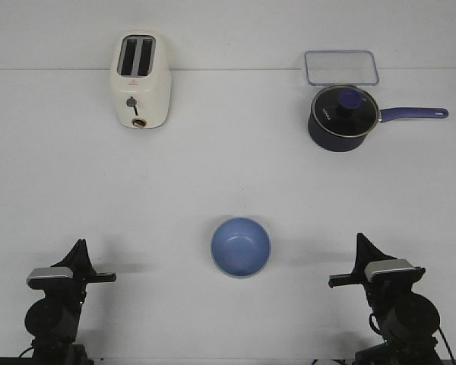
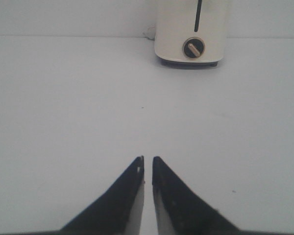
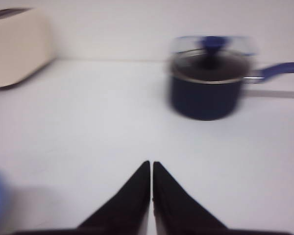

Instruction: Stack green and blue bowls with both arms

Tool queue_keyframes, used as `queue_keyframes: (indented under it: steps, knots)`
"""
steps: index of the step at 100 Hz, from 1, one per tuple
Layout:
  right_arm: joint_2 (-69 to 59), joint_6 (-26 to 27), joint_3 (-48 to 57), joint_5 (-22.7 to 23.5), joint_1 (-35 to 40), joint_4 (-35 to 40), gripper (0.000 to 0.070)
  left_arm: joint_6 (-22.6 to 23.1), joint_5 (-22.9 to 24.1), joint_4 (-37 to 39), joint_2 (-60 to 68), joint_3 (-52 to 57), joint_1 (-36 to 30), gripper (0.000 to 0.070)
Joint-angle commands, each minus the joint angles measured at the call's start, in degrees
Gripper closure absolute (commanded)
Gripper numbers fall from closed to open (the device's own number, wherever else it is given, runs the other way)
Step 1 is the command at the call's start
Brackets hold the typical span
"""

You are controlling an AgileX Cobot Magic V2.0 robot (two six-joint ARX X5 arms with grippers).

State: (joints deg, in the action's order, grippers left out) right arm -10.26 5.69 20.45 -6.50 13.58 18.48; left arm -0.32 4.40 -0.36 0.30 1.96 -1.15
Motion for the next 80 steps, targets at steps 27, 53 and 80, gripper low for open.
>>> queue_keyframes:
  steps: [27,53,80]
  knots:
    - [8.6,-3.5,-18.4,8.0,-12.1,-15.1,0.0694,0.9,-0.1,0.8,-0.1,-1.2,0.1,0.0685]
    - [10.2,-4.9,-19.7,8.0,-12.6,-12.6,0.0694,0.9,-0.1,0.8,-0.1,-1.2,0.1,0.0685]
    - [10.2,-4.0,-19.7,8.0,-12.5,-12.6,0.0694,0.9,-0.1,0.8,-0.1,-1.2,0.1,0.0685]
